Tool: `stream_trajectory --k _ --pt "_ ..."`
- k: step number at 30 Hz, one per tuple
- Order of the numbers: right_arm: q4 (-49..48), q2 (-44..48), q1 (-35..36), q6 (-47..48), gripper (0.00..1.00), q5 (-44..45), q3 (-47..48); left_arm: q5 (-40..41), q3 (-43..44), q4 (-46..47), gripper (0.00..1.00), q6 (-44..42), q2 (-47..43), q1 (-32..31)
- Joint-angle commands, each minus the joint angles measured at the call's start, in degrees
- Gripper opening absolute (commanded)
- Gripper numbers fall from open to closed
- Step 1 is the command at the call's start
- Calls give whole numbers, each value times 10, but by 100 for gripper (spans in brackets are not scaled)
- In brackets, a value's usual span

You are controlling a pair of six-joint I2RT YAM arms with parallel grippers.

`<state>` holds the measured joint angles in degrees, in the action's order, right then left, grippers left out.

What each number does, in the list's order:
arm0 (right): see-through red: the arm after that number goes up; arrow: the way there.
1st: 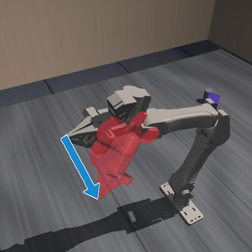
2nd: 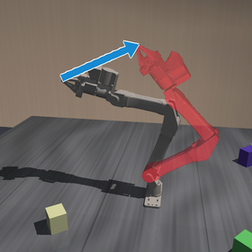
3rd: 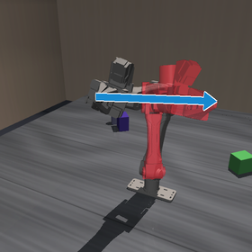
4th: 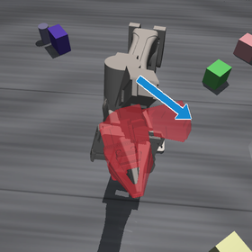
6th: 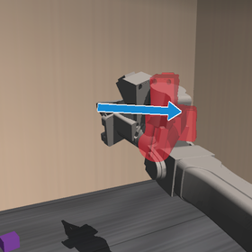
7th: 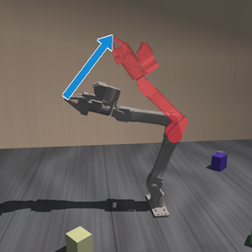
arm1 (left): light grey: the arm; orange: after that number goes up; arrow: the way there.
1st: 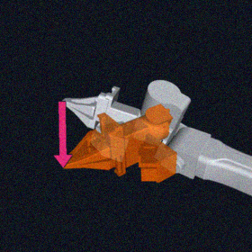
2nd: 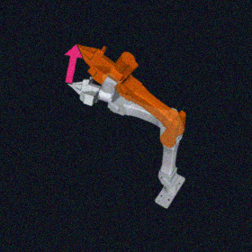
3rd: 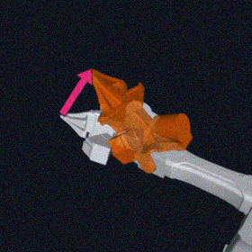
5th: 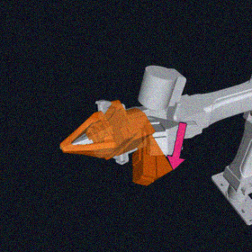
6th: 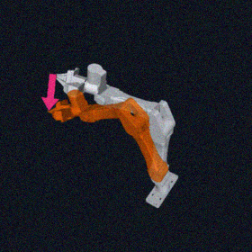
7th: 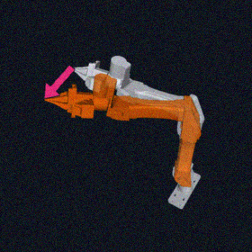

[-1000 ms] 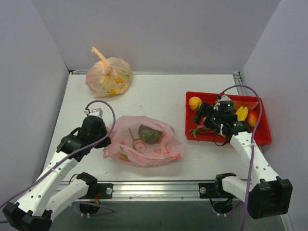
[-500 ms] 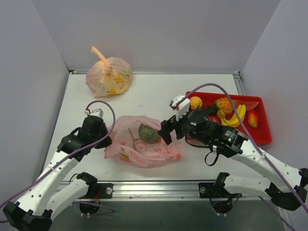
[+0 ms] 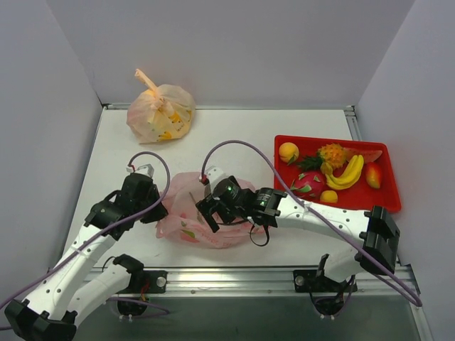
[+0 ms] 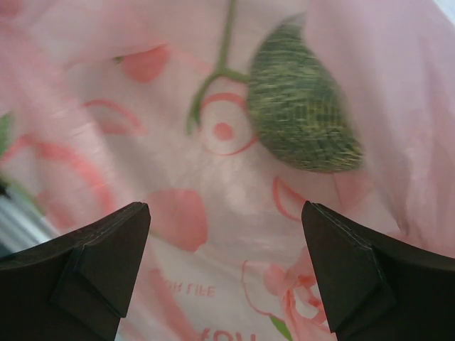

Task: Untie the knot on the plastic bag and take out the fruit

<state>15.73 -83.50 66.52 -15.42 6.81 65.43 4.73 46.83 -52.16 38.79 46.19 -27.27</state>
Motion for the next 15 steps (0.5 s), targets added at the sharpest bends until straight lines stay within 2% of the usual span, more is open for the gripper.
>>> stream_trajectory --k 1,4,8,13,15 --pt "-29 21 -75 -64 91 17 -36 -14 4 -7 0 6 -15 2" --pt "-75 37 -154 -93 91 0 -85 -28 0 -8 0 2 -16 1" --pt "-130 29 -206 -98 89 -52 -110 -47 -22 -10 0 22 -32 -1" --pt "-145 19 -160 -38 88 -100 -90 -60 -57 -9 0 49 -45 -9" --pt "-99 8 -120 -5 89 -91 -58 -55 -59 -4 0 60 -39 -14"
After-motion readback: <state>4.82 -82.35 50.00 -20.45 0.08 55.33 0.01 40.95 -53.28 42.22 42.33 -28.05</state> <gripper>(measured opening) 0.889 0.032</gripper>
